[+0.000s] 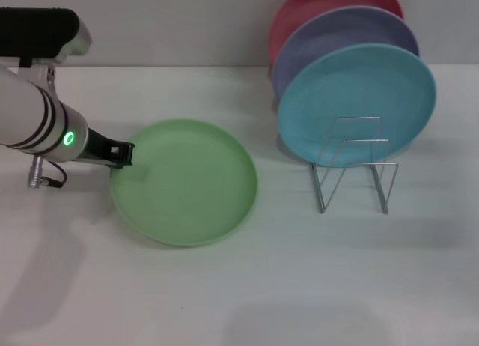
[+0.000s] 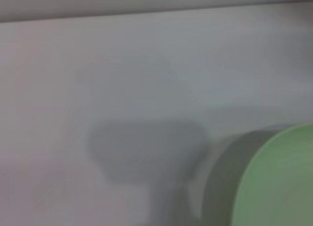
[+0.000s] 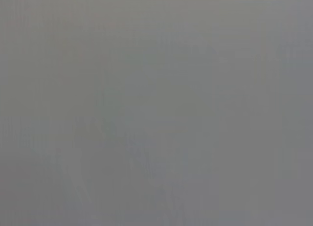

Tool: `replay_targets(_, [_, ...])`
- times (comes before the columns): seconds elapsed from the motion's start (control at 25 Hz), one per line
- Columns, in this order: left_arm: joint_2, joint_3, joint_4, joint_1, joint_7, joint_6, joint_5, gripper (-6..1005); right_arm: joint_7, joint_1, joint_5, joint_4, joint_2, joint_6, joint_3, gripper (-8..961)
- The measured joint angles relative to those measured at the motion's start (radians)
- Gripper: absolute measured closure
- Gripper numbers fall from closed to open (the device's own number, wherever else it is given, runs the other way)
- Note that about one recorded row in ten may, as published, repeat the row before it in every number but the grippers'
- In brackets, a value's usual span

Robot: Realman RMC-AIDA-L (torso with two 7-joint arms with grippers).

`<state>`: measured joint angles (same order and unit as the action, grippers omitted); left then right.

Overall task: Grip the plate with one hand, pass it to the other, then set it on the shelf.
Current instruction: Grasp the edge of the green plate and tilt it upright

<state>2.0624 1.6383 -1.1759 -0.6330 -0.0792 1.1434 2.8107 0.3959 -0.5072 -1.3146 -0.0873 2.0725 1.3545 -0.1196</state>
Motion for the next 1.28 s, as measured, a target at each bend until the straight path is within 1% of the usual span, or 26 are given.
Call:
replay_targets(0.24, [-0.001, 0.001, -0.057, 0.034, 0.009, -0.018, -0.006, 961, 0.001, 0.001, 0.001, 0.000, 0.000, 0.000, 0.000, 489])
replay_targets(0.44, [0.002, 0.000, -0.065, 0.046, 0.014, -0.047, -0.007, 968, 0.001, 0.001, 0.004, 0.000, 0.000, 0.000, 0.000, 489])
replay_targets(0.68, [0.005, -0.005, -0.095, 0.092, 0.011, -0.144, -0.015, 968, 0.002, 0.003, 0.006, 0.000, 0.000, -0.004, 0.000, 490])
replay_targets(1.08, [0.002, -0.006, -0.113, 0.153, 0.041, -0.290, -0.050, 967, 0.002, -0.003, 0.008, -0.007, -0.002, -0.037, -0.006, 490])
replay_targets(1.24, [0.002, -0.006, -0.125, 0.193, 0.090, -0.362, -0.100, 968, 0.001, -0.003, 0.008, -0.012, -0.002, -0.039, -0.008, 490])
replay_targets(1.28, [0.000, -0.006, -0.128, 0.213, 0.120, -0.400, -0.129, 968, 0.001, -0.003, 0.008, -0.013, -0.002, -0.039, -0.008, 490])
